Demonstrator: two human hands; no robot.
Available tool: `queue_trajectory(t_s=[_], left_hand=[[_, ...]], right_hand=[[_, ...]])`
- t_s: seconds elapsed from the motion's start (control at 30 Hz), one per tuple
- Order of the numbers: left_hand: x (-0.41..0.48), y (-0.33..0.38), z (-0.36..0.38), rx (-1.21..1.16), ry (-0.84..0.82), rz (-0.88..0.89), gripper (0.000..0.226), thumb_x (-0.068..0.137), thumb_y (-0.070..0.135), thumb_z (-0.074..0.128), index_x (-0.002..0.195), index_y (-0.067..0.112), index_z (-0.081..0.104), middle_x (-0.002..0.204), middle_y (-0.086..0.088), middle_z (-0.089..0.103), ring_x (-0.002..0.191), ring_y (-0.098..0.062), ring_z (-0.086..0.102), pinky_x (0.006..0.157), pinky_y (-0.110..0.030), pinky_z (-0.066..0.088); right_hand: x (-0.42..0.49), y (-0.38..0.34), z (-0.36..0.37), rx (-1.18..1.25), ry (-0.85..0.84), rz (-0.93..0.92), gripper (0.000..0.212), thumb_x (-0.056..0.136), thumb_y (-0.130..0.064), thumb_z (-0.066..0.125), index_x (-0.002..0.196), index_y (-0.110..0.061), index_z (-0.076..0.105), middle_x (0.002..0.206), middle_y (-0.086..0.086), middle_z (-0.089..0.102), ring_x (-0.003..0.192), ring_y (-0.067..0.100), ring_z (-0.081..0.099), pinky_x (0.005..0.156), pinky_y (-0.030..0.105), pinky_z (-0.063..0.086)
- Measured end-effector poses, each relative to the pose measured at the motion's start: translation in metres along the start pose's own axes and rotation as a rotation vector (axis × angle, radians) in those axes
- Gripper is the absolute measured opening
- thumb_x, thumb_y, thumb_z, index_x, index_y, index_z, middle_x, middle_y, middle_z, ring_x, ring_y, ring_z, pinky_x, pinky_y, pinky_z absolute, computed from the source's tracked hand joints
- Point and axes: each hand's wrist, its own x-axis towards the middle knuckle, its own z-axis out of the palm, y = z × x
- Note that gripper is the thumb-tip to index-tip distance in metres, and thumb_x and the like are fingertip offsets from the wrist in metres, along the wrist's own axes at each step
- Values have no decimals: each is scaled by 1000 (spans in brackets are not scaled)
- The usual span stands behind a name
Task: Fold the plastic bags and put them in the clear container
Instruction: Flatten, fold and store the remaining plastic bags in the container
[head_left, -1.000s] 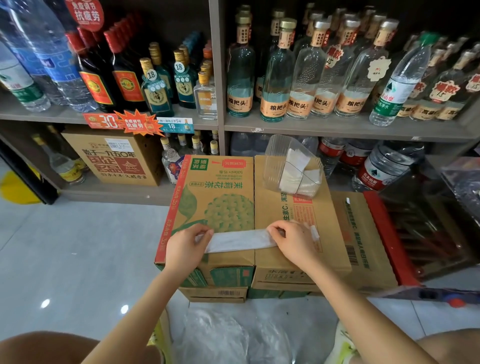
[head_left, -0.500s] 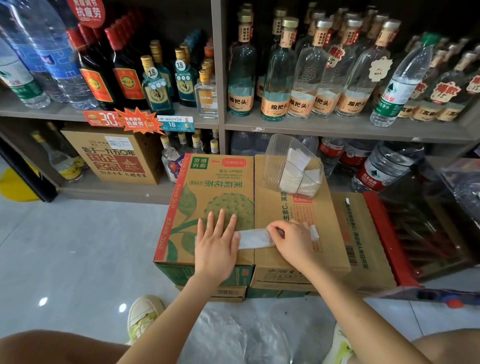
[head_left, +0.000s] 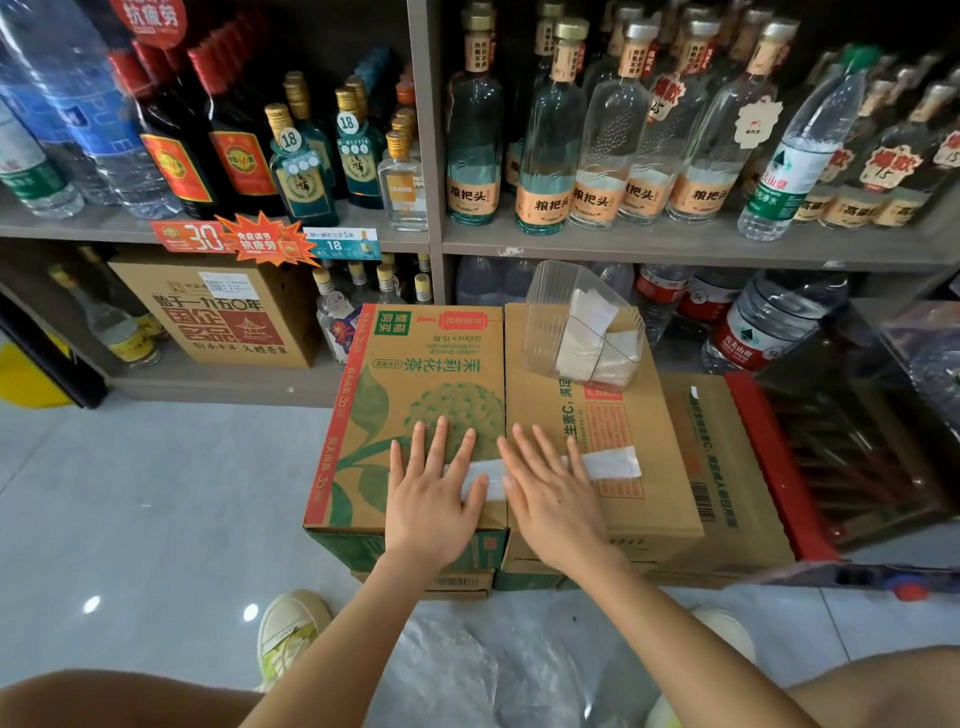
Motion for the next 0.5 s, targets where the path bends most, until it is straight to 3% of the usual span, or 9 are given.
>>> queue_trajectory(t_s=[0.17,0.33,0.43,0.5], left_hand=[[0,-2,2,37,8,16,88,74,67,-29,152,34,-4,161,-1,-8,147,-26,-16,116,-46,-17],[0,-3,1,52,0,35,91,68,67,-37,149,35,-13,157,1,-16,146,-25,-20,116,-46,-18],[3,-18,-4,90,-24,165,79,74,68,-31,145,35,-16,157,1,-15,143,-21,-23,115,-43,-19],[8,-32,-10,80,-65,268,79,77,71,-24,146,35,-12,159,0,-10,143,-19,-21,114,-39,-20]], right_hand=[[-24,52,-6,-84,-62,208,56,92,-51,-17,144,-31,-22,154,-6,-26,141,17,-27,115,46,-18],[-28,61,-13,-25,-36,218,72,79,-59,-31,145,-31,-19,154,0,-22,142,19,-24,116,45,-16],[-34,56,-13,58,91,4,71,93,-68,3,150,-28,13,158,4,10,147,22,7,117,39,0],[-39,52,-9,15,87,-166,71,89,-70,28,143,-25,36,152,3,32,140,19,26,115,40,10]])
